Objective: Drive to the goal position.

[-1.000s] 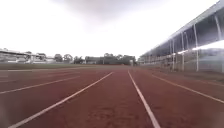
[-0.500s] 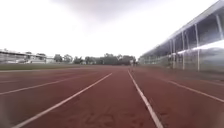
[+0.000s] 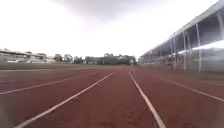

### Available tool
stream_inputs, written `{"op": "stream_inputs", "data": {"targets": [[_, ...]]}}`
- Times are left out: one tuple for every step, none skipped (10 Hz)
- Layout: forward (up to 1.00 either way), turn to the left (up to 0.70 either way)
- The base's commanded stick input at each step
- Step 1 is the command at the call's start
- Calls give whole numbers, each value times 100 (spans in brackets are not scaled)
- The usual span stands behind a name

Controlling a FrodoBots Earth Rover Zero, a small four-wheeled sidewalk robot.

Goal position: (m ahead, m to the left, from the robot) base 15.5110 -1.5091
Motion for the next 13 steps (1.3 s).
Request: {"op": "stream_inputs", "data": {"targets": [[45,0],[45,0],[45,0],[45,0],[45,0],[45,0],[45,0],[45,0],[45,0],[45,0],[45,0],[45,0],[45,0]]}}
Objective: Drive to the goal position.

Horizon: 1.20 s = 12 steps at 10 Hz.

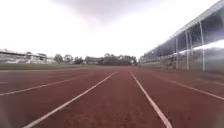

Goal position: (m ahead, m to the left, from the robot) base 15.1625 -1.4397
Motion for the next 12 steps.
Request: {"op": "stream_inputs", "data": {"targets": [[45,0],[45,0],[45,0],[45,0],[45,0],[45,0],[45,0],[45,0],[45,0],[45,0],[45,0],[45,0]]}}
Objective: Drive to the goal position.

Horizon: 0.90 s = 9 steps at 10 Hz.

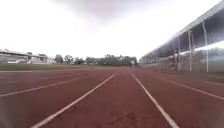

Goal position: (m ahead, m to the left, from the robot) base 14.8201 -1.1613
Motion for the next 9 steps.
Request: {"op": "stream_inputs", "data": {"targets": [[45,0],[45,0],[45,0],[45,0],[45,0],[45,0],[45,0],[45,0],[45,0]]}}
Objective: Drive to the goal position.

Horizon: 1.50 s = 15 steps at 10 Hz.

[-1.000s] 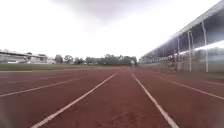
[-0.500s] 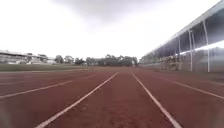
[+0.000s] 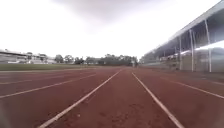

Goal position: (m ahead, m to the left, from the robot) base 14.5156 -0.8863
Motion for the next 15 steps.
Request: {"op": "stream_inputs", "data": {"targets": [[45,0],[45,0],[45,0],[45,0],[45,0],[45,0],[45,0],[45,0],[45,0],[45,0],[45,0],[45,0],[45,0],[45,0],[45,0]]}}
